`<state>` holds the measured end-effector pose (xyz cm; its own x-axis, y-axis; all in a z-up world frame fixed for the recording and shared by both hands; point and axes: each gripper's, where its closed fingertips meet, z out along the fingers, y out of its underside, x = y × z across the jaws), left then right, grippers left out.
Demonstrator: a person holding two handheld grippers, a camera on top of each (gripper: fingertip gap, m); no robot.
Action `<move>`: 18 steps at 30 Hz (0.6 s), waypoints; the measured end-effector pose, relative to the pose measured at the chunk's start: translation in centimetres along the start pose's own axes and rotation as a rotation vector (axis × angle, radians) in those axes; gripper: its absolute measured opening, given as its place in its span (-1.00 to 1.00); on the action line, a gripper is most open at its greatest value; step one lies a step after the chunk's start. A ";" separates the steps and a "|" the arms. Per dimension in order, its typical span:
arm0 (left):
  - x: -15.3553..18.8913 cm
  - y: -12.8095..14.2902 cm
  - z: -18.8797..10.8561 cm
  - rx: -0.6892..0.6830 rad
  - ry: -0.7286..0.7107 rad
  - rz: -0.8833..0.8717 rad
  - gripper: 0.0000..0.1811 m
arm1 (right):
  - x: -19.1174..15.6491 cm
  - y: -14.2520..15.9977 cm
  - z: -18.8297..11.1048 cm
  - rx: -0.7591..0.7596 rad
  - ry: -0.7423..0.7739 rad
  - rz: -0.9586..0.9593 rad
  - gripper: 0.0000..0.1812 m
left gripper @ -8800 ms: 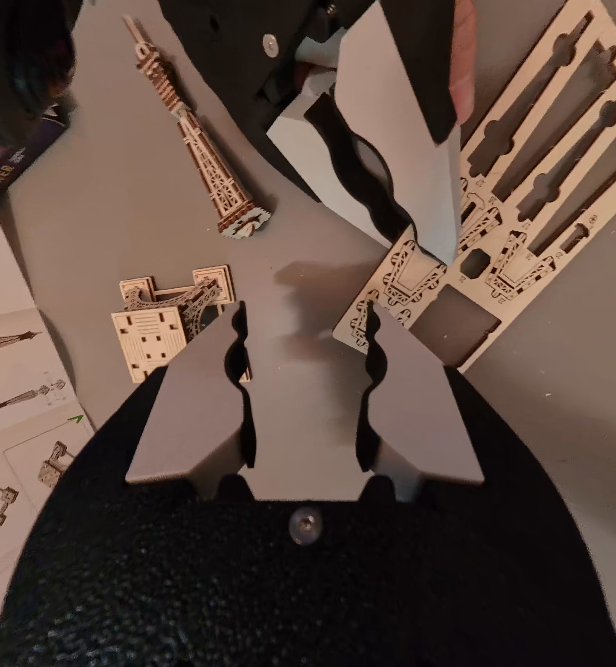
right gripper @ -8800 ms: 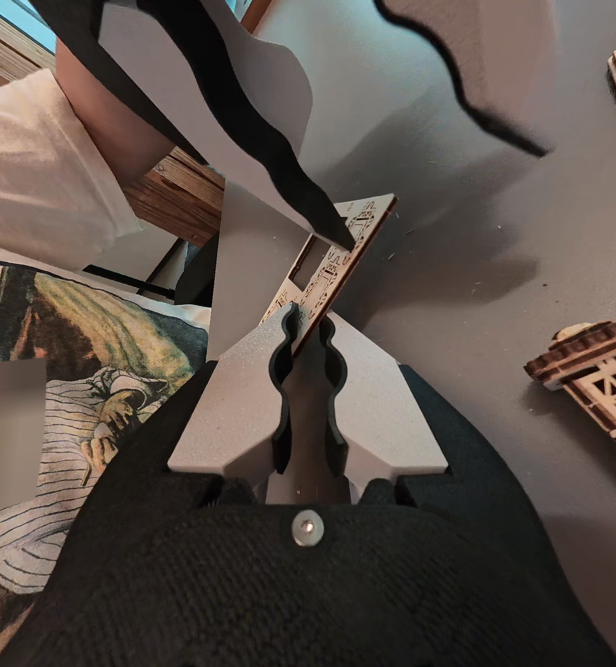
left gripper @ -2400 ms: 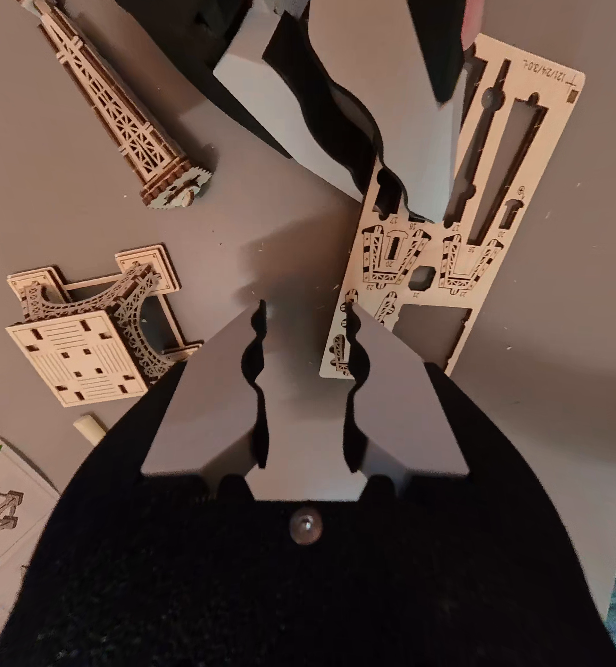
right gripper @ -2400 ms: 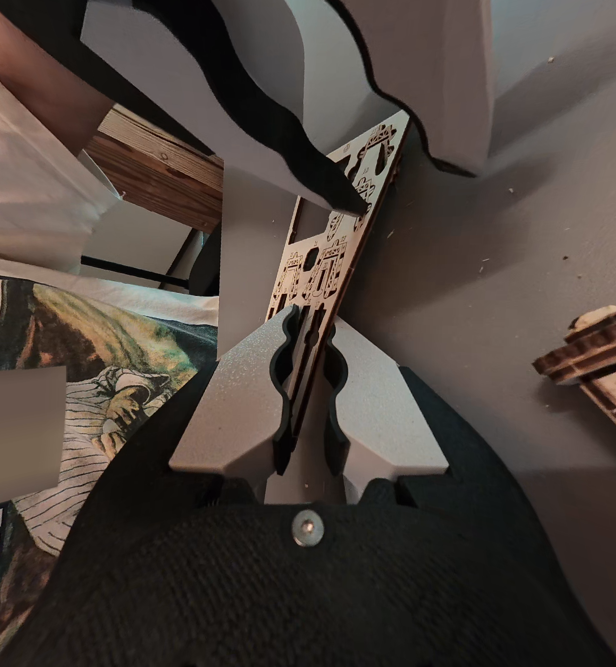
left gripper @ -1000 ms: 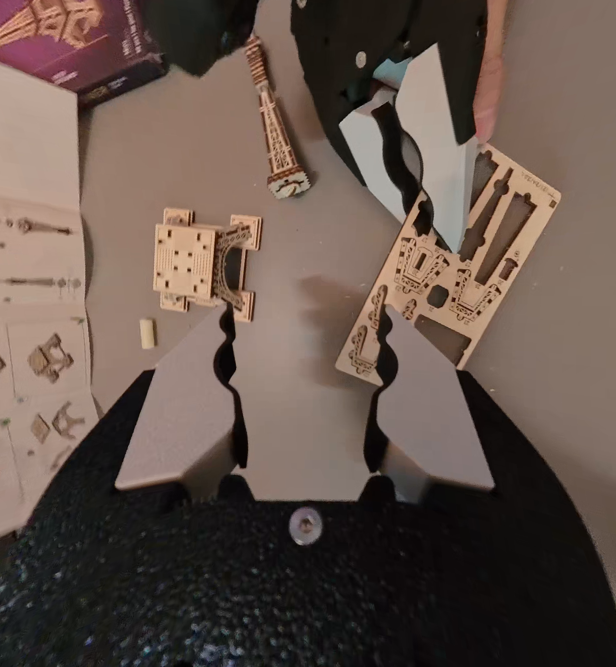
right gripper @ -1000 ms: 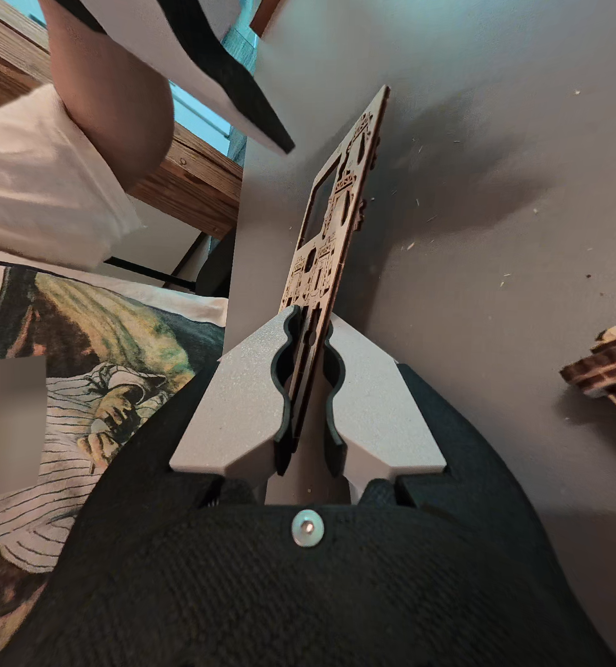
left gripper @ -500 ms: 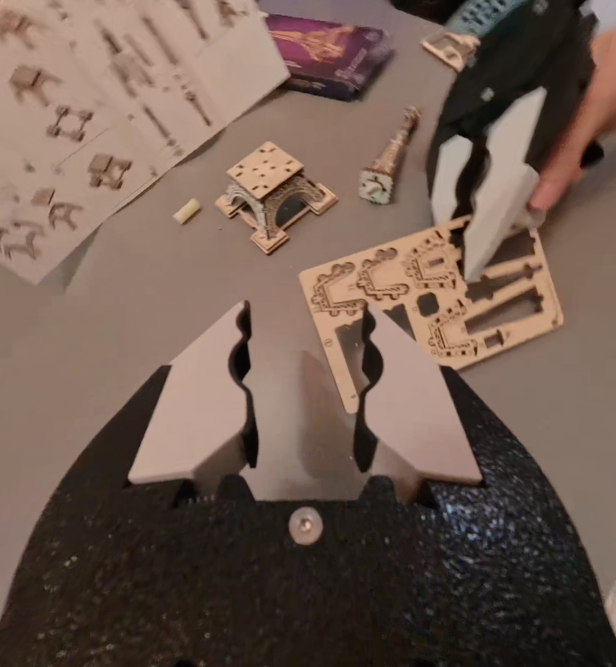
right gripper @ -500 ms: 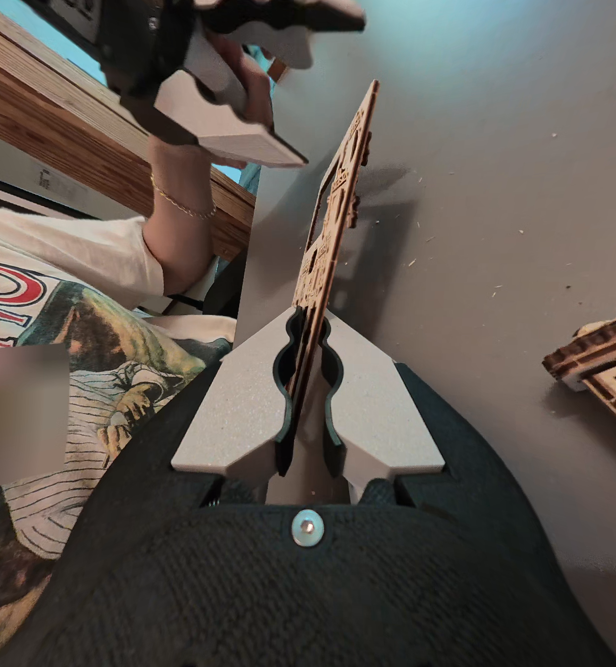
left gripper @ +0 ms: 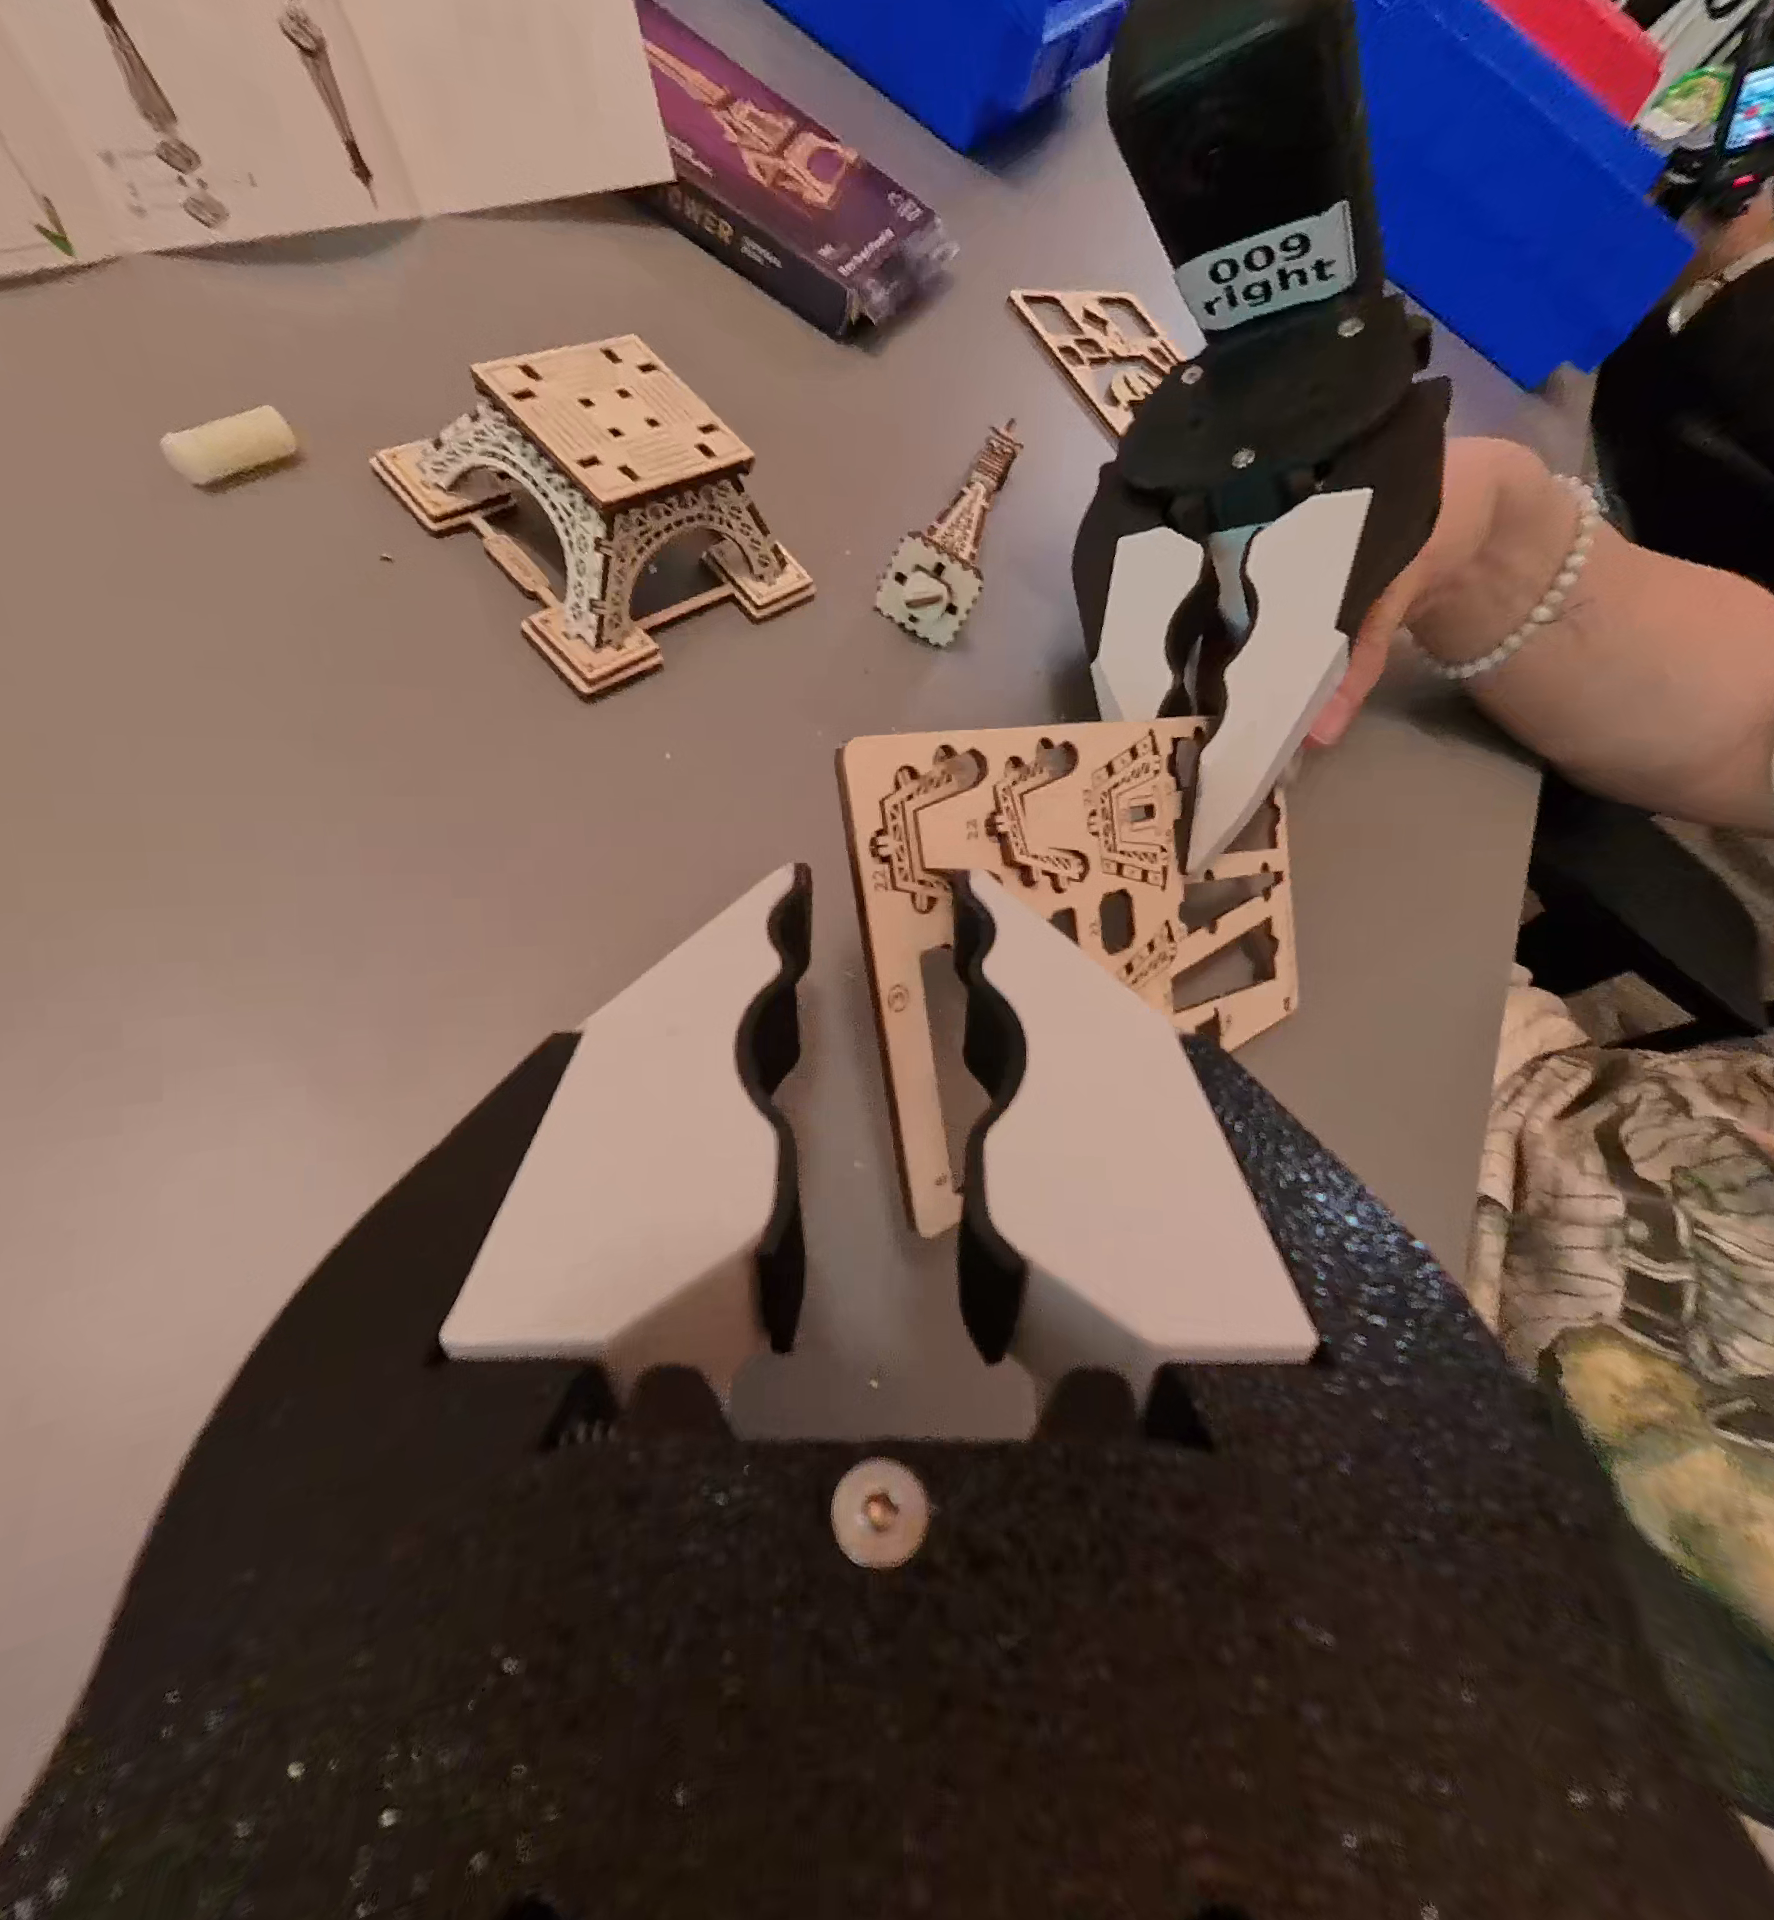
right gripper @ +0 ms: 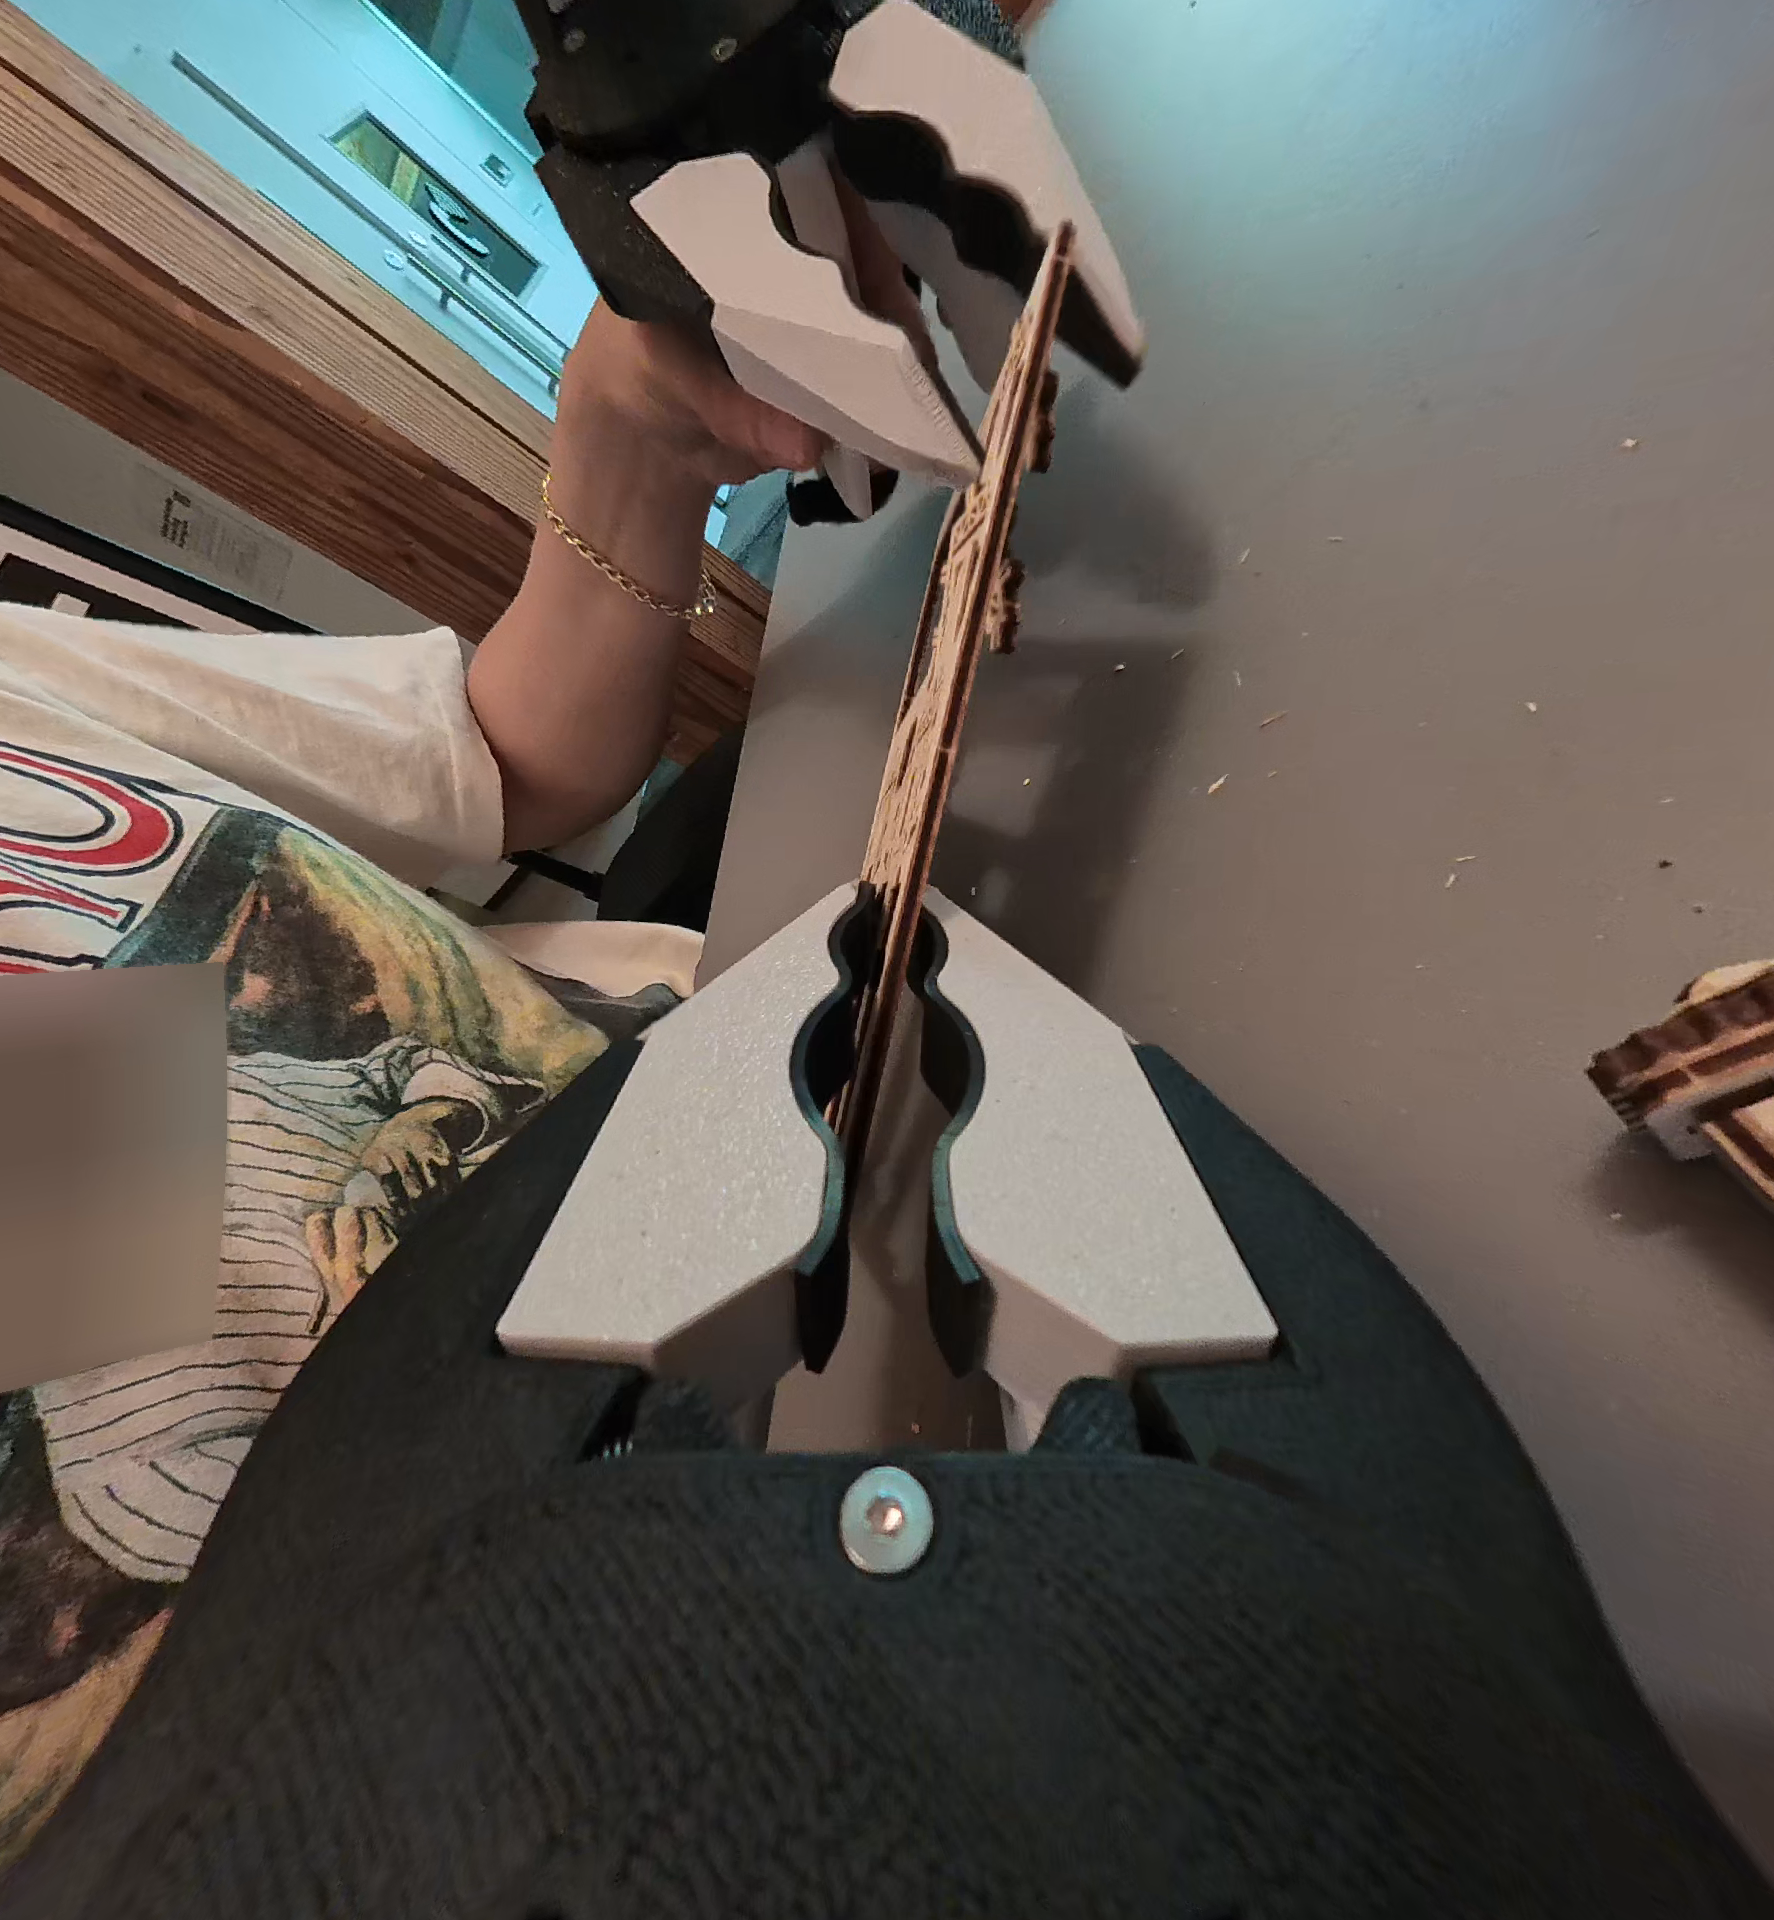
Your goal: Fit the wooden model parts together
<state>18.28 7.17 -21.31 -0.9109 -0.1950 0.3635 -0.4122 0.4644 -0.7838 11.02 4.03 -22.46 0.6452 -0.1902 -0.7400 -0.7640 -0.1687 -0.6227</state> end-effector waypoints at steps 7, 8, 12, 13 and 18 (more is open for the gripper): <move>-0.3 0.6 0.3 -0.135 -0.117 0.175 -0.77 | -0.3 0.1 0.1 -0.010 -0.015 -0.010 -0.89; -0.5 0.4 0.2 -0.144 -0.162 0.219 -0.77 | -0.4 0.0 0.2 0.000 -0.020 -0.010 -0.88; -2.0 -0.9 -0.6 -0.147 -0.374 0.385 -0.76 | -0.6 -1.0 0.3 0.071 -0.034 0.004 -0.80; -2.3 -1.1 -0.7 -0.148 -0.410 0.425 -0.75 | -0.5 -1.1 0.3 0.077 -0.028 0.003 -0.81; -3.1 -0.8 -0.6 -0.140 -0.478 0.459 -0.77 | -0.8 -1.2 0.6 0.077 -0.029 -0.021 -0.76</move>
<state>21.47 7.97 -21.55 -0.9135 -0.2971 -0.2781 -0.0055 0.6923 -0.7216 11.39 4.98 -21.25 0.6615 -0.1591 -0.7329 -0.7492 -0.0971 -0.6552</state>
